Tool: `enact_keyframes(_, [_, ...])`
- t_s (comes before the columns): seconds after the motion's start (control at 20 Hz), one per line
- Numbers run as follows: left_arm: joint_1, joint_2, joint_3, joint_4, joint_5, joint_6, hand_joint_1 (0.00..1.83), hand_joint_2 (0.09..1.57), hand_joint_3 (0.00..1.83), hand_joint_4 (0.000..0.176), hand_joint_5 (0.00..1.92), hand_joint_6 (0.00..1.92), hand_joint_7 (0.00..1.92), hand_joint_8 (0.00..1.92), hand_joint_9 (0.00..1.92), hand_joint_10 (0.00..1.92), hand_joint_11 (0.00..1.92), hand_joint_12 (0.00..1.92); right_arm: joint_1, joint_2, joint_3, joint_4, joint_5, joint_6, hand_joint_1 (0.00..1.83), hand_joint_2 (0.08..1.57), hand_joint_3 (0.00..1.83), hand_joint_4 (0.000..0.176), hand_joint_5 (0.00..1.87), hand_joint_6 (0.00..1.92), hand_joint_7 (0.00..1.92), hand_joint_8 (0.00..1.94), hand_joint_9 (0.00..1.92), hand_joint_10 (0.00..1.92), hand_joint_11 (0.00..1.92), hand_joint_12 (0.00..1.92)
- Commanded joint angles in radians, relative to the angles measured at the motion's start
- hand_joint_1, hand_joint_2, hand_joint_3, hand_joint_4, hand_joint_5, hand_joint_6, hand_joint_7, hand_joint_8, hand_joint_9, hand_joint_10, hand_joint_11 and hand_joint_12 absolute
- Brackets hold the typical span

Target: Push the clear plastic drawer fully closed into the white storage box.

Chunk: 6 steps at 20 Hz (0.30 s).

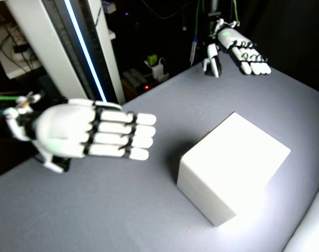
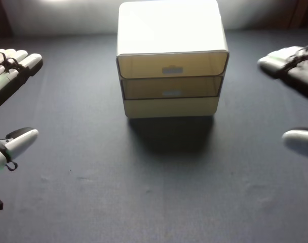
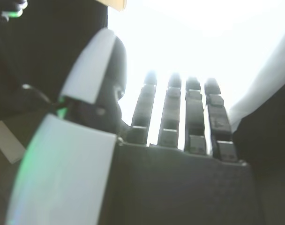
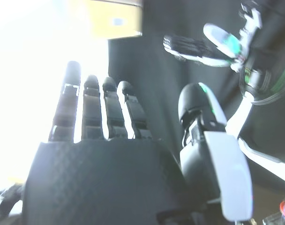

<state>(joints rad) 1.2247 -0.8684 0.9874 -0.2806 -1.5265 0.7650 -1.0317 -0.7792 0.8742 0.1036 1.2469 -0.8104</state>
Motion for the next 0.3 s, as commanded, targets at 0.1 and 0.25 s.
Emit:
enact_keyframes(0.1, [-0.001,0.014,-0.005,-0.021,-0.167,0.009,0.11,1.33,0.0,0.067,0.0,0.0,0.0,0.0,0.0,0.0,0.0,0.0,-0.112,0.052,-0.024,0.136,0.288,-0.031,0.14,1.35,0.0,0.068,0.0,0.0,0.0,0.0,0.0,0.0,0.0,0.0])
enact_keyframes(0.25, [-0.001,0.021,-0.01,-0.034,-0.203,0.018,0.0,1.3,0.0,0.1,0.0,0.0,0.0,0.0,0.0,0.0,0.0,0.0,-0.177,0.085,-0.042,0.227,0.394,-0.038,0.18,1.4,0.01,0.037,0.0,0.0,0.0,0.0,0.0,0.0,0.0,0.0])
